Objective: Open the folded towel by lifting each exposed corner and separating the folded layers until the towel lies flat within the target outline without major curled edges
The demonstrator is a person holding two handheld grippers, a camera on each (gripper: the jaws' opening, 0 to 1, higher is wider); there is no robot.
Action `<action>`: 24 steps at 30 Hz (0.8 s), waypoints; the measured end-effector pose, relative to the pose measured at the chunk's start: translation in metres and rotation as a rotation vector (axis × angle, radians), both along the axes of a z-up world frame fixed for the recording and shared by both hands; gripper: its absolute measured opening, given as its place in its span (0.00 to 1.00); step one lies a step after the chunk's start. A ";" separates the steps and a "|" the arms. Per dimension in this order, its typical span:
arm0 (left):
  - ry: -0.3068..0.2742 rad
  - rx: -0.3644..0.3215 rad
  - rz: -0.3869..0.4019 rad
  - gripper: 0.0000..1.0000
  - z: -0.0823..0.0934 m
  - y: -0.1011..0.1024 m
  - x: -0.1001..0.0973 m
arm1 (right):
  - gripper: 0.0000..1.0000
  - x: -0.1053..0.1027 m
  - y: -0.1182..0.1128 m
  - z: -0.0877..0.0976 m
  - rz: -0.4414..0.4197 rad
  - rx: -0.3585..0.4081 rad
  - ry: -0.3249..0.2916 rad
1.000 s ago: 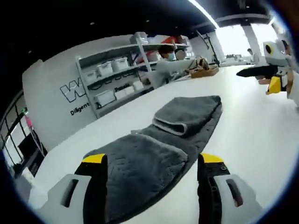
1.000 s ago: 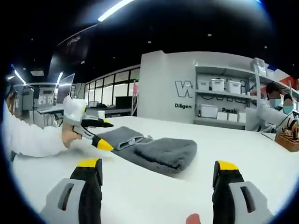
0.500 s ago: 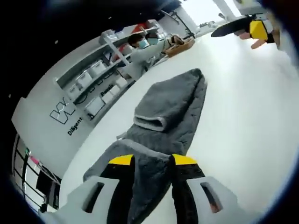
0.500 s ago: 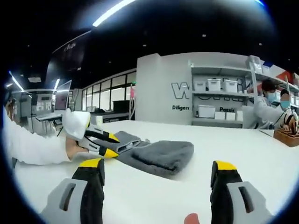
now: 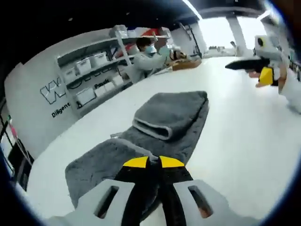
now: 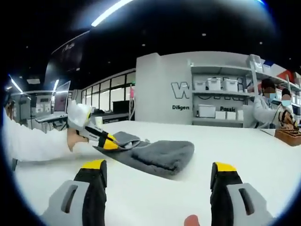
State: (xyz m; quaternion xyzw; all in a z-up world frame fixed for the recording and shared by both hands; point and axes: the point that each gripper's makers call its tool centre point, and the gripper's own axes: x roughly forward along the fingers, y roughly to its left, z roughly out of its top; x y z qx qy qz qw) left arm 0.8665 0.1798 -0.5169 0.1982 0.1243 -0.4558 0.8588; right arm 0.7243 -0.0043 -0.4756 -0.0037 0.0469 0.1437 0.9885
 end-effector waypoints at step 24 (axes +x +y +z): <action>0.085 -0.443 0.580 0.05 0.023 0.227 0.074 | 0.89 0.005 -0.002 -0.007 -0.011 -0.008 0.022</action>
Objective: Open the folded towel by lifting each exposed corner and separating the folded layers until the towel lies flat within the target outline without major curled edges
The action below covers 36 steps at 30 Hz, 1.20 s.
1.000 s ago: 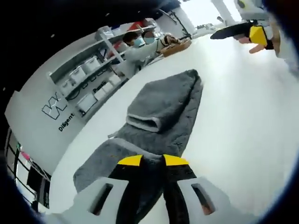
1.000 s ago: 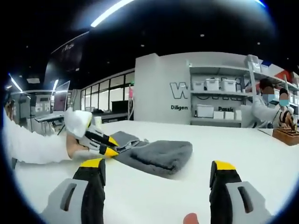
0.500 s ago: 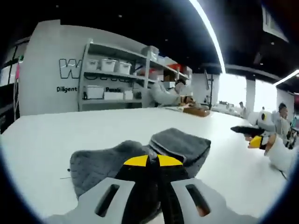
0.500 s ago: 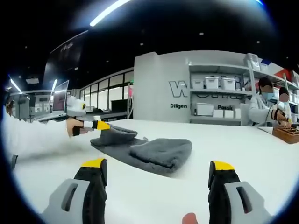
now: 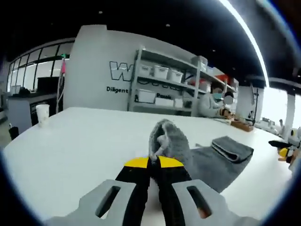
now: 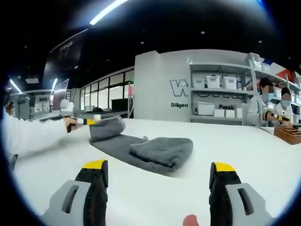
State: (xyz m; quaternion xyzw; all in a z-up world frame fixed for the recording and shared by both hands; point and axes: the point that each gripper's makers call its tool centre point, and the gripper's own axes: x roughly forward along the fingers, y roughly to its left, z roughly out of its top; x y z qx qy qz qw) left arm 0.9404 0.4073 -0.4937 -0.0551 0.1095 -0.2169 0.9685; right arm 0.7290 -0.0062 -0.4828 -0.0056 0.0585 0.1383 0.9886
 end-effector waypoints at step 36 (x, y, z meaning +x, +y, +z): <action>-0.059 0.196 0.020 0.53 -0.022 0.106 -0.075 | 0.87 0.009 -0.008 -0.039 -0.032 -0.124 0.068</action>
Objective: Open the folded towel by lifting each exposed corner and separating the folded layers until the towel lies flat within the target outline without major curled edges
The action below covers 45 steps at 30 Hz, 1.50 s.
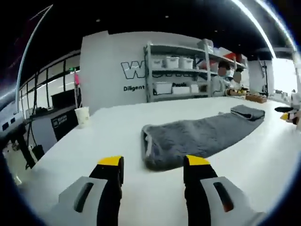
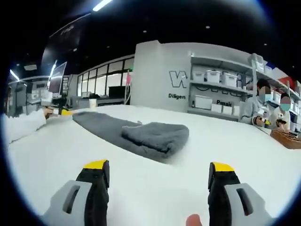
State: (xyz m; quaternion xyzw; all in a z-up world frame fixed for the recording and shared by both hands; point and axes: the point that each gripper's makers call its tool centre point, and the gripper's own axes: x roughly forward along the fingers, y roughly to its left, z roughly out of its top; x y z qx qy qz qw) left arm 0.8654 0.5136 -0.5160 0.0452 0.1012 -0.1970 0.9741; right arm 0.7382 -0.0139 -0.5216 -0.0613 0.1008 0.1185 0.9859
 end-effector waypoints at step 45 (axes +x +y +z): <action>0.089 -0.018 -0.234 1.00 0.031 -0.036 -0.061 | 0.02 0.137 0.125 -0.019 0.145 -0.414 0.042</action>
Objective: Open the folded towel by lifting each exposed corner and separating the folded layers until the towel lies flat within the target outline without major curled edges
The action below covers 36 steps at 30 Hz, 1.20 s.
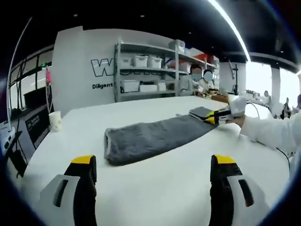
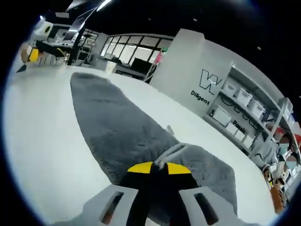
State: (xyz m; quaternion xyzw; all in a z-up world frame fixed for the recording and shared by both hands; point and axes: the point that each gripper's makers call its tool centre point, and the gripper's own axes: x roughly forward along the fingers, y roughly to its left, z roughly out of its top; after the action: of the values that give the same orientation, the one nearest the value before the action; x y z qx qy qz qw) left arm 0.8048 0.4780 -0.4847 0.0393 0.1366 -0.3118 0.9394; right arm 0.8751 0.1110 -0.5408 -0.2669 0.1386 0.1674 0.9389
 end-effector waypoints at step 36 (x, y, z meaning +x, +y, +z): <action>0.064 -0.010 0.053 1.00 -0.023 0.016 0.010 | 0.00 -0.035 -0.311 0.035 -0.653 0.197 -0.133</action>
State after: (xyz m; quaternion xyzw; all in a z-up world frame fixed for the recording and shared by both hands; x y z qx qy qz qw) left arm 0.8144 0.4936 -0.5075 0.0208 0.1662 -0.2888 0.9426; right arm 0.8403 -0.1999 -0.5056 -0.1267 0.1383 -0.1469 0.9712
